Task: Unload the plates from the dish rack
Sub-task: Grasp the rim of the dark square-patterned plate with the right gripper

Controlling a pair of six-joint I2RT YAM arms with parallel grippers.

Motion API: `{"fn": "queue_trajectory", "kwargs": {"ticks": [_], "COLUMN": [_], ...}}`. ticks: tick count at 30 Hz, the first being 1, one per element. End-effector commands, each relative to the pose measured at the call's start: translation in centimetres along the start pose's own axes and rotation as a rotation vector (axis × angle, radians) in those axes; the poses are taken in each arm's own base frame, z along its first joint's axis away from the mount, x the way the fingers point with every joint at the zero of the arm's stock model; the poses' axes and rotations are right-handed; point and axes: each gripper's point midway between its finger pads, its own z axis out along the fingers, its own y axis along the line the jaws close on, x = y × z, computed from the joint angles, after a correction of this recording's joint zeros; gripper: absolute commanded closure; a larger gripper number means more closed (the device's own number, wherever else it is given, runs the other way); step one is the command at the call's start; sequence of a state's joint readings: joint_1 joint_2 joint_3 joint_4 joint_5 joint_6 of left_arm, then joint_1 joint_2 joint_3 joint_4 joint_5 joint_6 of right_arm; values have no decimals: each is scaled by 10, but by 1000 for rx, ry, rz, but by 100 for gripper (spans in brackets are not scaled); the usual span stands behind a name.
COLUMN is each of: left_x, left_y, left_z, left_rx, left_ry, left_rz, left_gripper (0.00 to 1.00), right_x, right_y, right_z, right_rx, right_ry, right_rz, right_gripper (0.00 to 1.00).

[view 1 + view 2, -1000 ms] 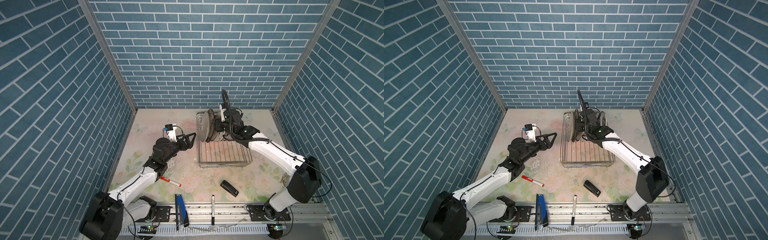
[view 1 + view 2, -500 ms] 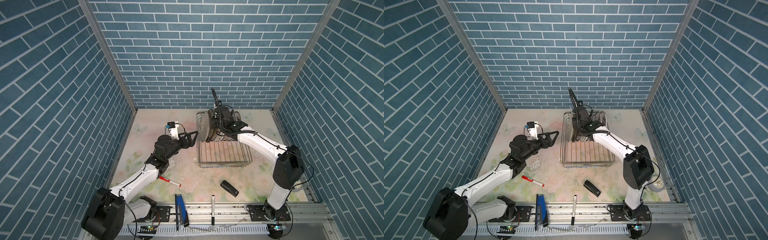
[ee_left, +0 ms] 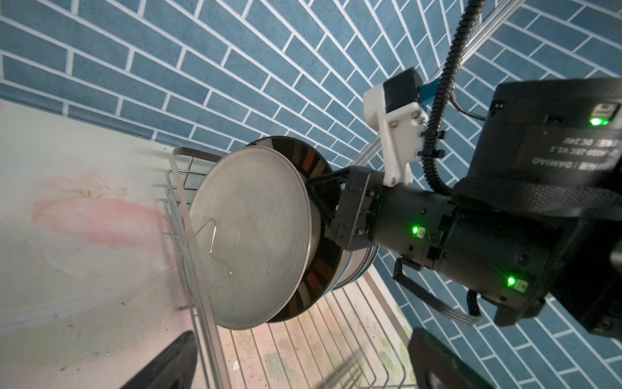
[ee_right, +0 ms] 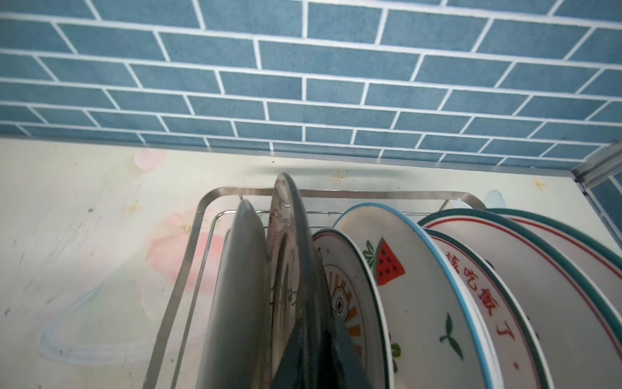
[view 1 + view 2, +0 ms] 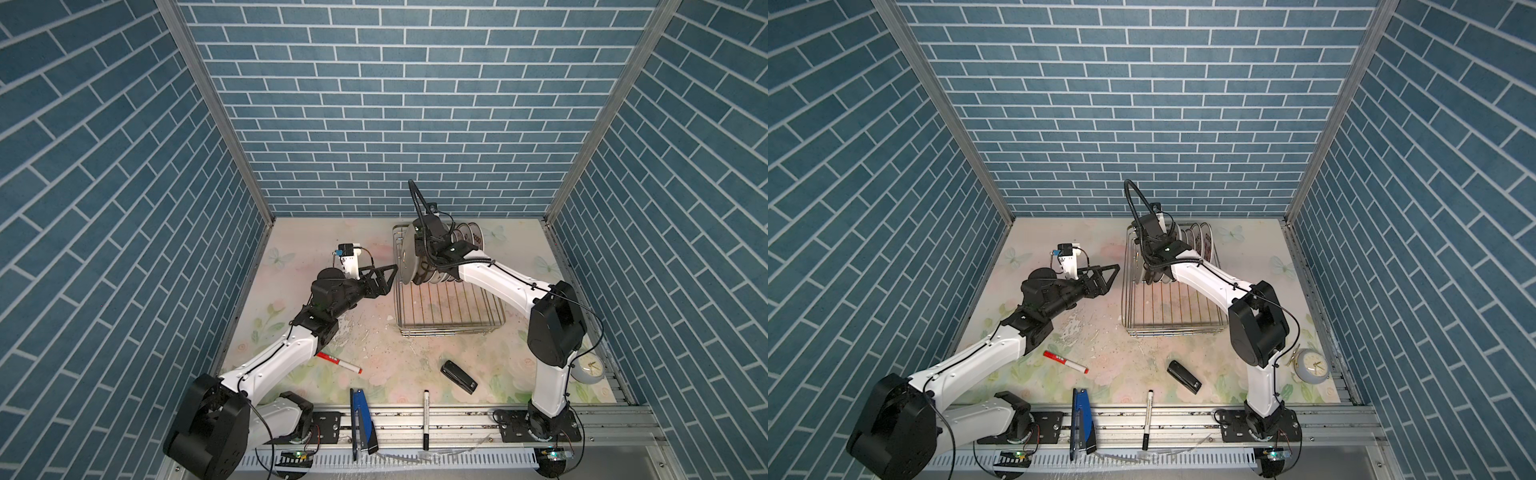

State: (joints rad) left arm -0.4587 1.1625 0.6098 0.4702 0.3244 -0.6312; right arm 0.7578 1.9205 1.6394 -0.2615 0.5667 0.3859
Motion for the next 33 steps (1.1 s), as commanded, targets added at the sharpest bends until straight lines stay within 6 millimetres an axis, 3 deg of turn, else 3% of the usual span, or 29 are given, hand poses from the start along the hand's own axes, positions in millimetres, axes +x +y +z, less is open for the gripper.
{"fn": "queue_trajectory", "kwargs": {"ticks": [1,7,20,33], "left_x": [7,10,31,31], "left_y": [6,13,40,42], "left_z": [-6,-9,15,18], "left_rx": [-36,-62,-110,-105], "left_ry": [20,4,38,28], "left_rz": [38,33,-46,-71], "left_gripper": [0,0,0,0], "right_x": [10,5,-36,-83], "right_y": [6,3,16,16], "right_z": [6,2,3,-29], "right_rx": [5,36,143,207], "right_ry": [31,7,-49,-158], "right_rz": [-19,-10,-156,-287], "right_gripper": [86,87,100,100]}}
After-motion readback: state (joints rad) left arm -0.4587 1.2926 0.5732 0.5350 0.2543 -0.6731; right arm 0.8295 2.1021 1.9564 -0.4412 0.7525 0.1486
